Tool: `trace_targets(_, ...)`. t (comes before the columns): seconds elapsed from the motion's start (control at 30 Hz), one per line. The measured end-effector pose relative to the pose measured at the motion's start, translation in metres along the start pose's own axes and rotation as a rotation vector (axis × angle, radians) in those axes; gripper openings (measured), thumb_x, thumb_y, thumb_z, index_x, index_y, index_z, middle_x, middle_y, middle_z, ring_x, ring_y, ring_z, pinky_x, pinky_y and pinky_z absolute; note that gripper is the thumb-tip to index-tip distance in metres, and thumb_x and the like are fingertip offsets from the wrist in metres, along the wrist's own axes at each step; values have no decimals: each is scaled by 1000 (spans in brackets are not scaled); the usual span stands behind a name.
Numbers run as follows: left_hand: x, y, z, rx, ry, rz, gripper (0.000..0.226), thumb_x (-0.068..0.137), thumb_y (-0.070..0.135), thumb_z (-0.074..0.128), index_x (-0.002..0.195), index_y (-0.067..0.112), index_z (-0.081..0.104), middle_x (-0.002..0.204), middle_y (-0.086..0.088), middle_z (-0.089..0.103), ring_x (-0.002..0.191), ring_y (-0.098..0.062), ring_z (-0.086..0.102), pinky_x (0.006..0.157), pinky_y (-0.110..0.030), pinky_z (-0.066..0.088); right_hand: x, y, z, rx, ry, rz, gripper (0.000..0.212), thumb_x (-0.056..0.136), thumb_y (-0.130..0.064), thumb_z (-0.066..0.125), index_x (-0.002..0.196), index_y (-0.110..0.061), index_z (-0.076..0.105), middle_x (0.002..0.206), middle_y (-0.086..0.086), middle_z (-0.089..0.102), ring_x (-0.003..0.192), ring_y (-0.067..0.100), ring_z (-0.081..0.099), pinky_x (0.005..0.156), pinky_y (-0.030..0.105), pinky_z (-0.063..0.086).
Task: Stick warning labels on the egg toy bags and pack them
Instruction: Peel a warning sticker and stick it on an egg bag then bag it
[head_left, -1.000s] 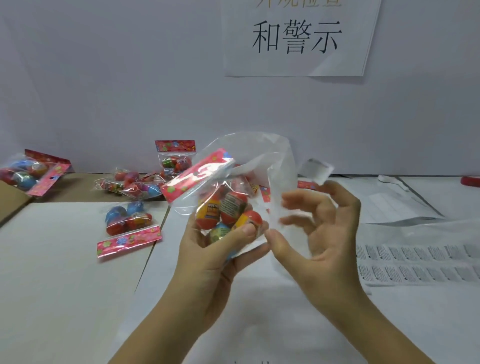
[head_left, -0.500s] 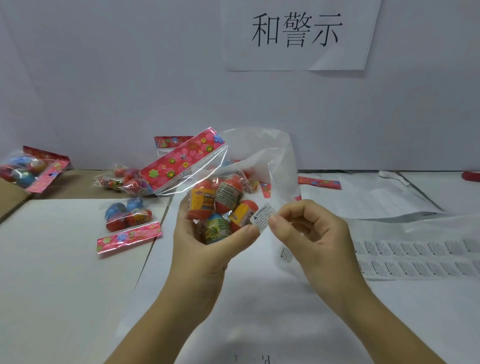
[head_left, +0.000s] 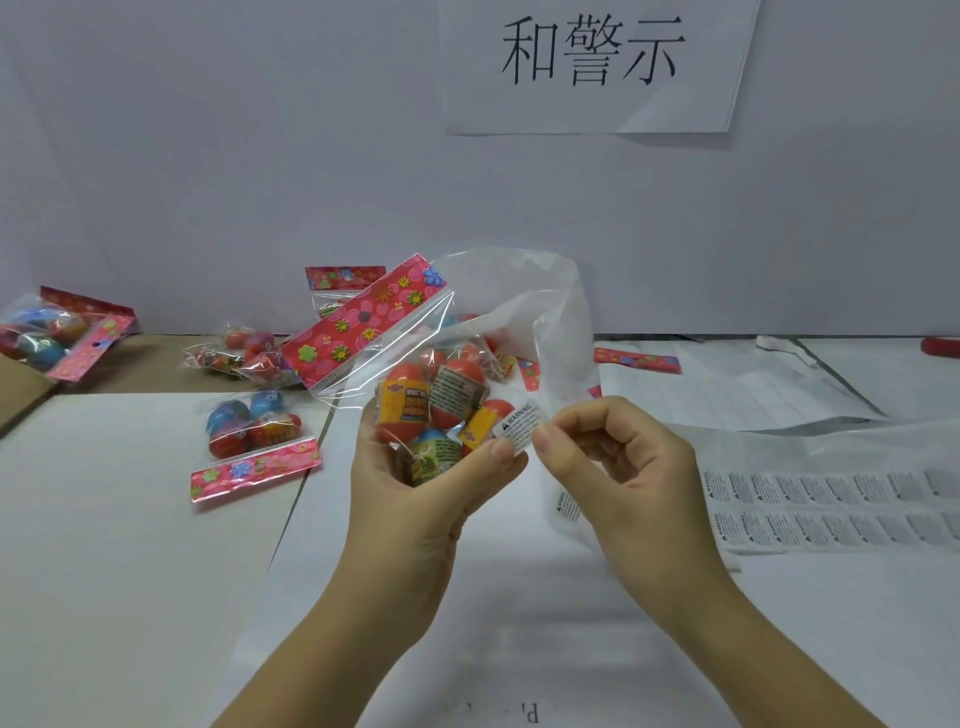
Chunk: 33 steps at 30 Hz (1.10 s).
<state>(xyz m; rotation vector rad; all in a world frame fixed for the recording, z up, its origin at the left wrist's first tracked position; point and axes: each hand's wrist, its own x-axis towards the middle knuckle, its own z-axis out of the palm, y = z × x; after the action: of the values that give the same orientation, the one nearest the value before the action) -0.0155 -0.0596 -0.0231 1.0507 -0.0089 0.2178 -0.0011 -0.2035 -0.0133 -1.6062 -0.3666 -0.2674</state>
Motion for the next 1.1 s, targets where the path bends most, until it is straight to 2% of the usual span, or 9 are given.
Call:
trace_targets(0.4, -2, 0, 1, 34, 28, 21, 85, 46, 14, 86, 124, 23, 54, 103, -8, 75, 93, -32, 73, 69, -34, 61, -1, 0, 1, -2, 8, 18, 2, 75, -31, 68, 77, -30, 67, 73, -12, 66, 73, 5, 60, 73, 19, 47)
trace_targets(0.47, -2, 0, 1, 50, 19, 29, 81, 52, 8, 84, 126, 22, 53, 104, -9, 74, 95, -32, 73, 71, -36, 61, -1, 0, 1, -4, 16, 18, 3, 75, -31, 68, 75, -28, 68, 72, -11, 66, 72, 5, 60, 72, 19, 46)
trace_targets(0.53, -3, 0, 1, 68, 24, 36, 87, 49, 6, 89, 127, 21, 53, 106, -9, 74, 97, -33, 72, 75, -40, 61, -1, 0, 1, 3, 25, 12, 5, 74, -29, 69, 71, -25, 68, 70, -11, 66, 69, 5, 60, 68, 16, 46)
trace_targets(0.63, -3, -1, 1, 73, 23, 49, 89, 47, 11, 88, 129, 20, 52, 108, -11, 73, 98, -34, 71, 78, -42, 61, -2, -1, 2, 18, 40, 6, 6, 74, -27, 69, 69, -25, 67, 67, -12, 65, 65, 4, 58, 62, 13, 44)
trace_targets(0.8, -4, -2, 3, 100, 42, 87, 81, 45, 19, 87, 119, 29, 57, 107, -6, 74, 99, -33, 71, 86, -50, 58, -3, -2, 3, -18, 71, 35, 9, 72, -30, 69, 67, -24, 67, 69, -8, 67, 67, 6, 61, 65, 15, 47)
trace_targets(0.9, -6, -2, 5, 125, 45, 109, 82, 46, 20, 87, 122, 26, 56, 111, -8, 72, 102, -33, 70, 89, -54, 55, -4, -2, 3, -37, 93, 53, 10, 71, -32, 69, 68, -23, 66, 65, -8, 66, 63, 5, 60, 62, 15, 46)
trace_targets(1.0, -8, -3, 6, 131, 49, 123, 83, 46, 19, 87, 123, 25, 56, 113, -10, 70, 103, -35, 69, 92, -58, 52, -4, -2, 3, -117, 133, 41, 17, 69, -36, 69, 64, -22, 60, 57, -9, 59, 56, 6, 55, 57, 16, 43)
trace_targets(1.1, -7, -3, 6, 111, 80, 111, 83, 42, 20, 87, 120, 25, 57, 109, -7, 72, 100, -33, 71, 86, -51, 57, -2, -3, 0, -129, 174, 45, 21, 66, -36, 68, 59, -23, 52, 52, -7, 52, 49, 7, 48, 53, 18, 41)
